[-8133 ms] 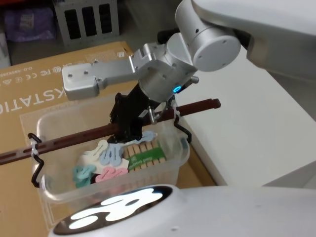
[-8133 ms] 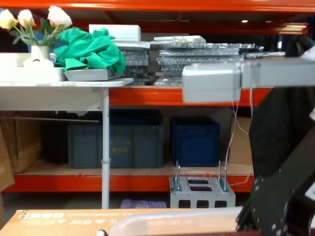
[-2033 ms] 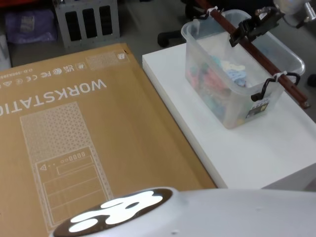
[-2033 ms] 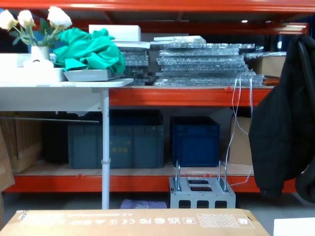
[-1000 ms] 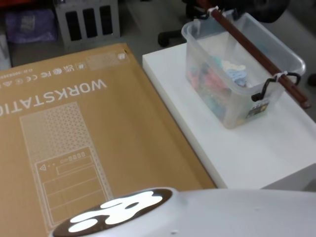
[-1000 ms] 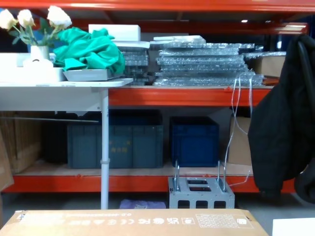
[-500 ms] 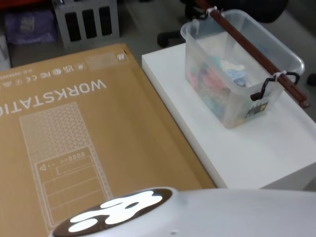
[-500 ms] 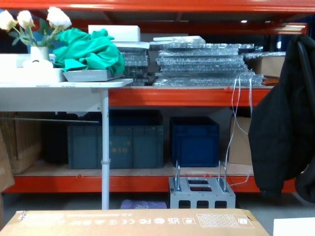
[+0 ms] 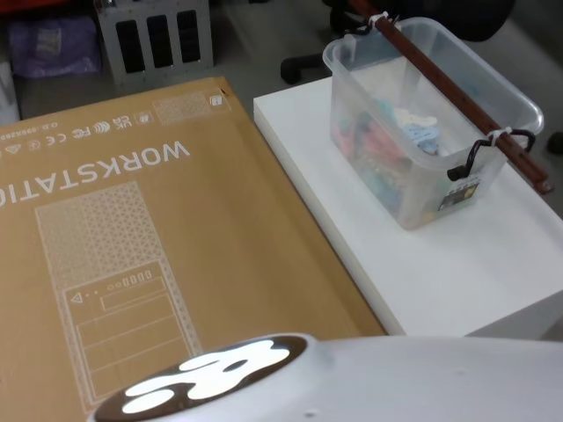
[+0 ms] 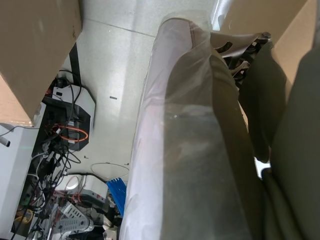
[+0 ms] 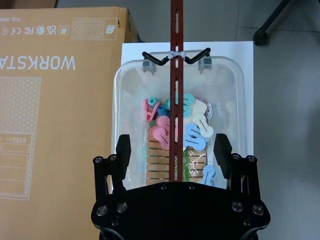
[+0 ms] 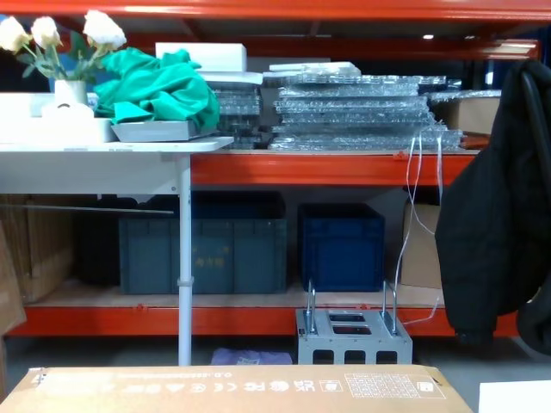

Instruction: Use one hand to grasp the basket and place it at the designated location.

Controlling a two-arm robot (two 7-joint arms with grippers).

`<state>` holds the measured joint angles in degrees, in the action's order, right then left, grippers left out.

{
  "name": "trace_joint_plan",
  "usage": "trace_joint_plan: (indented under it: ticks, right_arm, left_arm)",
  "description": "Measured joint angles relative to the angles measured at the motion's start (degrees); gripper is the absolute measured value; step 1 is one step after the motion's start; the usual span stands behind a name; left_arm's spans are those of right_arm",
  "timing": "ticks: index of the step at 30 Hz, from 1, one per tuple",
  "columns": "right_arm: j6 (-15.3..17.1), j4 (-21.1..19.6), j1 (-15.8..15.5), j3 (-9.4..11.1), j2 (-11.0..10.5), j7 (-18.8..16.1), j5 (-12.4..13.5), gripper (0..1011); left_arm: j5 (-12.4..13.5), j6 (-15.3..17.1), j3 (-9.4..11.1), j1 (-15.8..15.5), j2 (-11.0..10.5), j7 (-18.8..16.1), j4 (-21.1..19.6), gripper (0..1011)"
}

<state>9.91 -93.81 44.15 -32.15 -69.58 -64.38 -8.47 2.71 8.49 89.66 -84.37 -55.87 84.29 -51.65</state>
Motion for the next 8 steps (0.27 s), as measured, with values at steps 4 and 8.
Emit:
trace_joint_plan:
  ticks: [4,8]
  right_arm:
    - [-0.01,0.06,0.03,-0.06,0.04,-0.03,-0.06,1001]
    - [-0.03,0.11,0.06,-0.12,0.09,-0.07,-0.13,1001]
  left_arm:
    - [0.0,0.0,0.0,0.0,0.0,0.0,-0.01,0]
    - [0.0,0.0,0.0,0.0,0.0,0.0,0.0,0]
